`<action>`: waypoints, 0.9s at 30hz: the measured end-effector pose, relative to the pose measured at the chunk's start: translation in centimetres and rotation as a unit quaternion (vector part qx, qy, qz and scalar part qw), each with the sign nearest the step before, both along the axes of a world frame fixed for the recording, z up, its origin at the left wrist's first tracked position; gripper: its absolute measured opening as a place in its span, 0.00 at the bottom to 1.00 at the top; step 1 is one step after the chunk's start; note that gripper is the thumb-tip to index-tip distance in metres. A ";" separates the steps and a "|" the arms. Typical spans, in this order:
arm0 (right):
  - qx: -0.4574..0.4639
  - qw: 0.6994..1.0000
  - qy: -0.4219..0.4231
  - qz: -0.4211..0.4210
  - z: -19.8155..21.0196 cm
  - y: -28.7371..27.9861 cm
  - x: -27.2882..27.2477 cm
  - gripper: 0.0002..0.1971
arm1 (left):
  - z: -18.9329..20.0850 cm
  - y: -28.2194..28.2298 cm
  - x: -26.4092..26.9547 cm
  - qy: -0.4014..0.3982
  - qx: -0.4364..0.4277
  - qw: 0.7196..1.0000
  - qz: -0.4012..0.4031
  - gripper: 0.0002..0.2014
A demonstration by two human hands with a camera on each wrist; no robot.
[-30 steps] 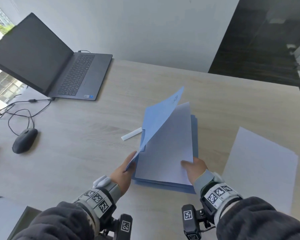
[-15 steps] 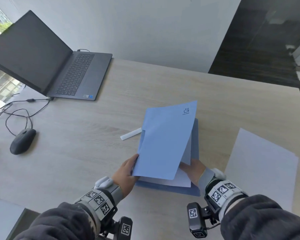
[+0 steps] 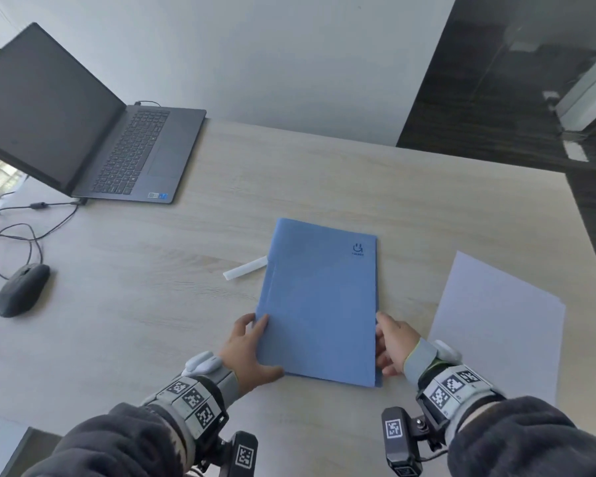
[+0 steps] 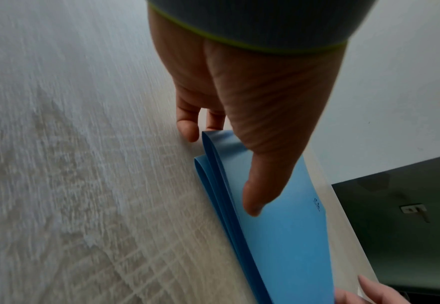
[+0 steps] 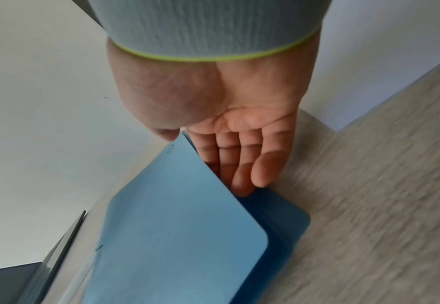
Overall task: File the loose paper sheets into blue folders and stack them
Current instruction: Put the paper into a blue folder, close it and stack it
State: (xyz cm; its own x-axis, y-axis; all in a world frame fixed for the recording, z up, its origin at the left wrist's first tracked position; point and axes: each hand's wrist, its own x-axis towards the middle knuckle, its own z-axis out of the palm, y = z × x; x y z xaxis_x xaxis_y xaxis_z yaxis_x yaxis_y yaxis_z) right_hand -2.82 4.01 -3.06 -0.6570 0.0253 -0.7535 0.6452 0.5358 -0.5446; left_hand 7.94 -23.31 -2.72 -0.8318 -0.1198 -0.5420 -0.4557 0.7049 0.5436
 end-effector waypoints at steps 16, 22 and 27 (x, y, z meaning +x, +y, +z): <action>0.072 0.991 0.069 0.089 0.9 1.1 1.1 0.13 | -0.5 0.0 -2.8 -0.047 0.212 0.933 0.287 0.22; -0.054 0.998 0.039 0.009 1.0 1.3 1.1 0.12 | -1.1 -0.1 -2.1 -0.054 0.292 0.886 0.355 0.21; -0.184 0.977 -0.006 -0.107 1.1 0.9 1.4 0.09 | -0.8 -0.1 -1.6 -0.073 0.301 0.882 0.355 0.21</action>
